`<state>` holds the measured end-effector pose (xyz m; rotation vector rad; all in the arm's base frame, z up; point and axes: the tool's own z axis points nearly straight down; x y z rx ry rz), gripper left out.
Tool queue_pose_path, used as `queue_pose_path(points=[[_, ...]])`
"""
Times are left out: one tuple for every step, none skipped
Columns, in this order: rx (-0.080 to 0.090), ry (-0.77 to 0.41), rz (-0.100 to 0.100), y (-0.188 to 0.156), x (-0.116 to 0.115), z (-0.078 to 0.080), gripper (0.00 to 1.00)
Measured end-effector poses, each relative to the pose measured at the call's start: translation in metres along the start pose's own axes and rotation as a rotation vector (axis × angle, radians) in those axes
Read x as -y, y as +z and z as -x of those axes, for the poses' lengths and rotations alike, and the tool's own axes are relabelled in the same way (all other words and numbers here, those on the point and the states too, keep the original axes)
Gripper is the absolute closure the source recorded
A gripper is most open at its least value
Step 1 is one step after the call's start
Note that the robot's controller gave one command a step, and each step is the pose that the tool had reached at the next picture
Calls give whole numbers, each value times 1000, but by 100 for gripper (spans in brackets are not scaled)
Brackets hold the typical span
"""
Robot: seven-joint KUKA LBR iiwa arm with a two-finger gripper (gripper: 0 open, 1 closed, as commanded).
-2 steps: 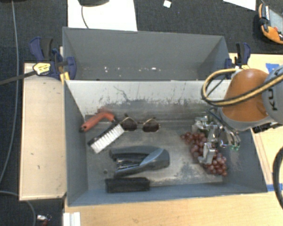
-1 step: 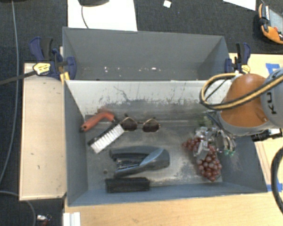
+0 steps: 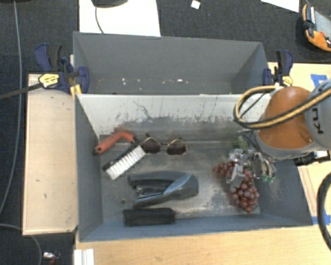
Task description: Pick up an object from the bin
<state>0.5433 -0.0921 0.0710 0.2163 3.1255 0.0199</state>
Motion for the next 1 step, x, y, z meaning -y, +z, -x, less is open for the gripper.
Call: queue_pose_path(points=[[1, -1, 0, -5, 0, 0, 100]])
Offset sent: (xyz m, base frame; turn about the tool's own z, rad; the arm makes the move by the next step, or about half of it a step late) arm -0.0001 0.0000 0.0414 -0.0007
